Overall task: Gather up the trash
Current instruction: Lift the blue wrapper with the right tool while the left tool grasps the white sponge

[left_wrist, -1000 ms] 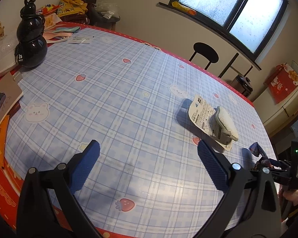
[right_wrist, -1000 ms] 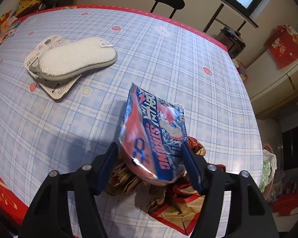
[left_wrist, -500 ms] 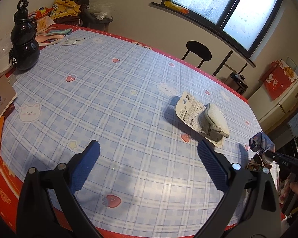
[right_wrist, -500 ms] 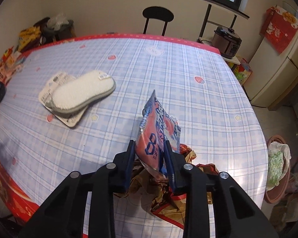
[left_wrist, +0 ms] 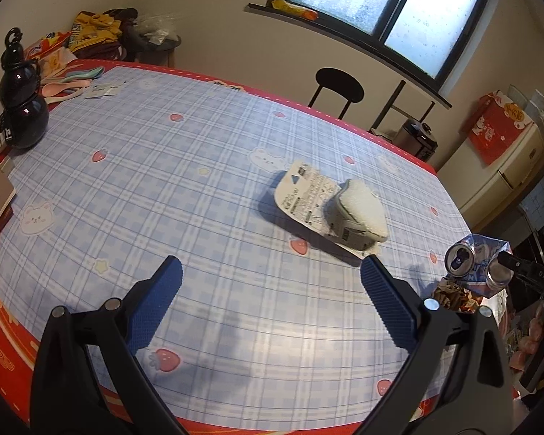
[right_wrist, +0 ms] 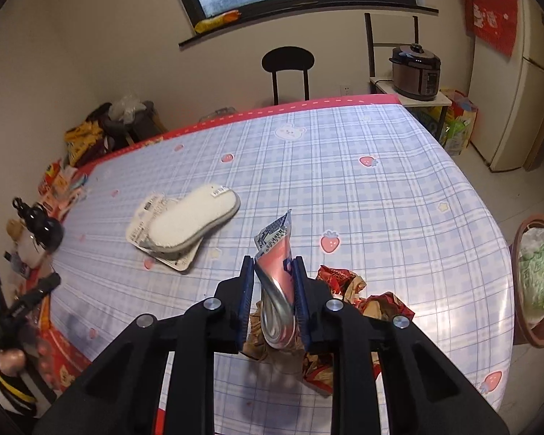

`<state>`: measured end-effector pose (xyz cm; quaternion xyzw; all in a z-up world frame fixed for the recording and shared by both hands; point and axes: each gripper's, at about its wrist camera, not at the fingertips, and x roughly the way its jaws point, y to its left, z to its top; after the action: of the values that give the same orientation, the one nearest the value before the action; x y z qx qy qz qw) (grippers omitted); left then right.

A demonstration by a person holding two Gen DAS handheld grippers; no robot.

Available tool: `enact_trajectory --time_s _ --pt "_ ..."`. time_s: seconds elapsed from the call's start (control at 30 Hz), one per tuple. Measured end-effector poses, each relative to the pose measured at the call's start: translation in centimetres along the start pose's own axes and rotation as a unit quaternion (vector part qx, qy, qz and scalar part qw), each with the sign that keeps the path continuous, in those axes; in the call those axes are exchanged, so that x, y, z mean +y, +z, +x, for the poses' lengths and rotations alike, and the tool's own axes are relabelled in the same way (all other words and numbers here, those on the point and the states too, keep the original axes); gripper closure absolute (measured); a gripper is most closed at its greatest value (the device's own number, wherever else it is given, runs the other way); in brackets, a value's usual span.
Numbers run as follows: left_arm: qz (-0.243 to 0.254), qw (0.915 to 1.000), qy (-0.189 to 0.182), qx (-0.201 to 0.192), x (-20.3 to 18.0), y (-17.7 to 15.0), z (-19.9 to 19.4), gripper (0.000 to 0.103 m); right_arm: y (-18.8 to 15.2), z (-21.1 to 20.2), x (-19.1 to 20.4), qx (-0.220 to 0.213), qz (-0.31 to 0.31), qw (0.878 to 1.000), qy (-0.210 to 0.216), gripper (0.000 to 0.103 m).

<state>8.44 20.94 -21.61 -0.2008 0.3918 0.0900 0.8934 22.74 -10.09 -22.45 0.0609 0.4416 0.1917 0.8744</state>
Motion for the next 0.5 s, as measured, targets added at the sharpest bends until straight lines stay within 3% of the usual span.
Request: enact_trajectory --time_s 0.33,0.5 --pt "0.033 0.9971 -0.067 0.016 -4.6 0.7 1.7 0.006 -1.0 -3.0 -2.3 -0.026 0.017 1.000 -0.002 0.081" --pt "0.082 0.9940 -0.068 0.025 -7.6 1.7 4.1 0.006 -1.7 -3.8 -3.6 -0.033 0.028 0.999 -0.011 0.081"
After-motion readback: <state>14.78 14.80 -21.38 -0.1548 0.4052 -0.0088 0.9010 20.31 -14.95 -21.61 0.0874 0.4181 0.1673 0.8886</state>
